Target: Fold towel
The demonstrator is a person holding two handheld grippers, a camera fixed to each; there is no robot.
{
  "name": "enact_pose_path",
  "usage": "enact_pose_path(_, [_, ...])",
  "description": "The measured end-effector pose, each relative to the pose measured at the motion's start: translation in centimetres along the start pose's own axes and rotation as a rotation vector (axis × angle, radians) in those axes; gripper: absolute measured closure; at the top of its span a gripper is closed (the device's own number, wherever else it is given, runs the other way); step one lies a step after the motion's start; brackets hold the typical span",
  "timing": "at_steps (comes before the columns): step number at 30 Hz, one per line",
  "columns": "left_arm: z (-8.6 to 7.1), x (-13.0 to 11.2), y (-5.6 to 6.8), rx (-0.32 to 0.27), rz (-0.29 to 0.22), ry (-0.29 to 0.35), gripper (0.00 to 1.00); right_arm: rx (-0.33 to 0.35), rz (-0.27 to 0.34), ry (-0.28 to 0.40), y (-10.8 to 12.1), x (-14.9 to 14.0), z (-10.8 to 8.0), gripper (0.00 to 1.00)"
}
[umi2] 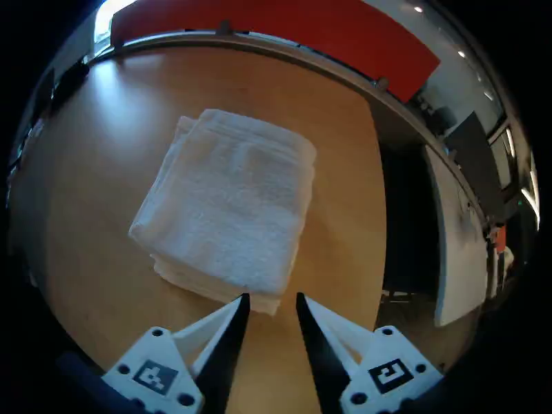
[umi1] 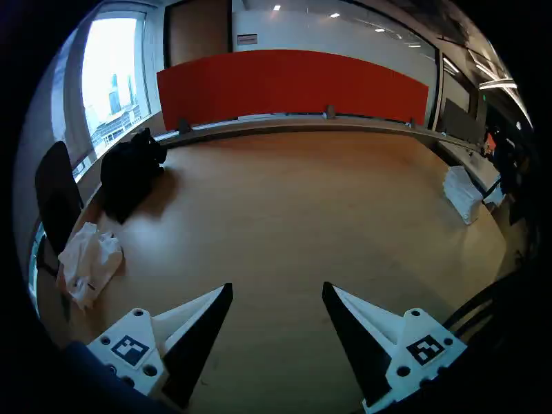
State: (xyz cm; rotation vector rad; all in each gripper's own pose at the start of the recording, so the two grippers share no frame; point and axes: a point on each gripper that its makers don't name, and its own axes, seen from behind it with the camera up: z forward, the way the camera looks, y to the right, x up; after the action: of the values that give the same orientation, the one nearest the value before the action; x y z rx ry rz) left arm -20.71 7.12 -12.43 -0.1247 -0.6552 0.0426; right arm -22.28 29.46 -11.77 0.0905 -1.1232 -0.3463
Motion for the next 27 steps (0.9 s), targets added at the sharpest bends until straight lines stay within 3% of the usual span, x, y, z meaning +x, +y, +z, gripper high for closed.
enact_pose_path(5, [-0.1, -0.1, -0.2, 0.000, -0.004, 0.002, 0.04, 0.007, 0.018, 0.017, -0.6, 0.3, -0.5, 0.07])
enact_pose_path(6, [-0.1, -0.1, -0.2, -0.001, -0.005, 0.003, 0.04, 0.010, 0.025, 0.021, -0.7, 0.4, -0.5, 0.05])
enact_pose_path(14, [-0.3, 0.0, -0.4, -0.002, -0.017, 0.009, 0.04, 0.019, 0.101, 0.073, -1.8, 1.6, -1.4, 0.05])
enact_pose_path(27, [-0.4, 0.6, -0.9, 0.004, -0.029, 0.024, 0.04, -0.011, 0.276, 0.227, -3.2, 5.2, -3.2, 0.05])
